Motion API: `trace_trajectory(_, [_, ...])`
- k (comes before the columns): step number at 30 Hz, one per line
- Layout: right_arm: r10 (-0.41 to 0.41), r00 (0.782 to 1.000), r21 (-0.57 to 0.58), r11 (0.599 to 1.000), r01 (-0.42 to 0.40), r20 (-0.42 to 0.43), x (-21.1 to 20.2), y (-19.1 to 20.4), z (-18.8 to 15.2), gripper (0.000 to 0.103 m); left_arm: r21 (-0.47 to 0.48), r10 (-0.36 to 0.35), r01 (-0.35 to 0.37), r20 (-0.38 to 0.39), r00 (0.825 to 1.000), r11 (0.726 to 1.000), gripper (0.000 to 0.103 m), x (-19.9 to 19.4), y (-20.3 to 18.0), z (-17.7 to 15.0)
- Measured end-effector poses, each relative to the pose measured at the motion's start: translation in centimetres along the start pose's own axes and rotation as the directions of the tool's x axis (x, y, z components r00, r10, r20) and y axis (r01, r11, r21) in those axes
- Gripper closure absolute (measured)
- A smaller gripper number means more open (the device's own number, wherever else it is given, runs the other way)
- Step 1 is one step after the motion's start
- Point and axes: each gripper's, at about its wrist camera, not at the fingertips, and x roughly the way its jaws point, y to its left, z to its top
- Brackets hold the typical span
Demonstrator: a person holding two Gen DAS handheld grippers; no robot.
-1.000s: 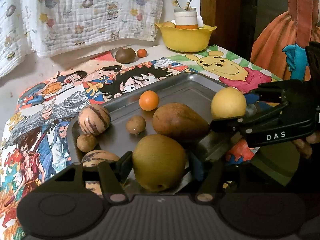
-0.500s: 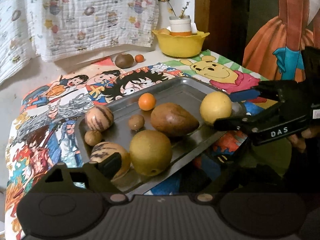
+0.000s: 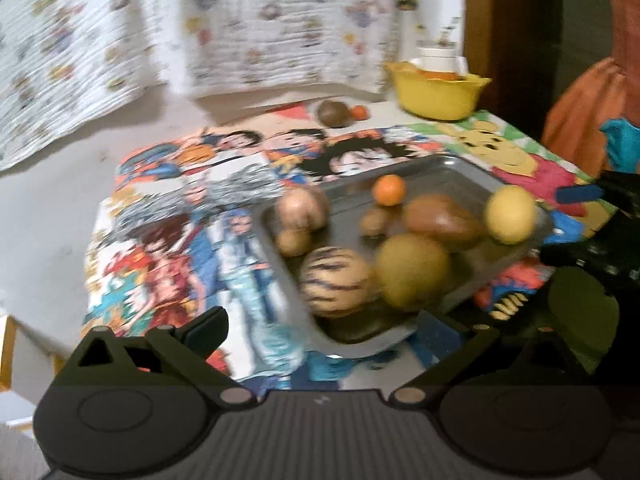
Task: Organize fruits
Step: 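Lower and release the pear from the left gripper while the right releases the lemon, then move both grippers toward the kiwi and small orange beside the yellow bowl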
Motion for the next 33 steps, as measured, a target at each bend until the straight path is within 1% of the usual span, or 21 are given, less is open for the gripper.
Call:
trace_trajectory(5, [-0.015, 0.999, -0.047, 0.999, 0.013, -0.042, 0.5, 0.4, 0.2, 0.001, -0.040, 0.052, -0.053, -0.028, 0.998, 0.998, 0.001, 0.6, 2.3, 0.2])
trace_trajectory(8, [-0.041, 0.997, -0.074, 0.997, 0.036, -0.062, 0.8, 0.6, 0.5, 0.001, -0.051, 0.077, -0.078, -0.038, 0.996, 0.996, 0.001, 0.9, 3.3, 0.5])
trace_trajectory(10, [-0.055, 0.997, -0.070, 0.996, 0.051, -0.060, 0.9, 0.5, 1.0, 0.001, -0.062, 0.080, -0.083, -0.046, 0.996, 0.995, 0.001, 1.3, 3.9, 0.8])
trace_trajectory(13, [-0.031, 0.998, -0.045, 0.999, 0.028, -0.051, 0.9, 0.4, 1.9, 0.001, -0.087, 0.074, -0.079, -0.061, 0.995, 0.993, 0.001, 2.1, 4.6, 1.4])
trace_trajectory(16, [-0.020, 0.999, -0.052, 0.998, 0.018, -0.045, 1.1, 0.4, 2.9, 0.001, -0.097, 0.075, -0.082, -0.073, 0.994, 0.992, 0.001, 2.7, 5.2, 2.4])
trace_trajectory(19, [-0.006, 0.999, -0.064, 0.998, 0.004, -0.040, 1.5, 0.4, 3.9, 0.001, -0.072, 0.100, -0.105, -0.074, 0.992, 0.992, 0.001, 3.4, 5.4, 3.4])
trace_trajectory(23, [0.022, 0.999, -0.043, 0.999, -0.023, -0.039, 2.6, -0.1, 5.2, 0.001, -0.028, 0.134, -0.136, -0.079, 0.988, 0.990, 0.001, 4.5, 5.9, 5.2])
trace_trajectory(30, [0.042, 0.999, -0.002, 0.999, -0.042, -0.033, 4.7, -1.9, 7.3, 0.001, 0.037, 0.149, -0.146, -0.068, 0.987, 0.989, 0.001, 6.8, 6.2, 8.7])
trace_trajectory(33, [0.040, 0.999, 0.003, 0.999, -0.040, -0.035, 5.7, -2.8, 8.1, 0.001, 0.040, 0.156, -0.154, -0.054, 0.986, 0.987, 0.001, 8.3, 6.4, 10.1])
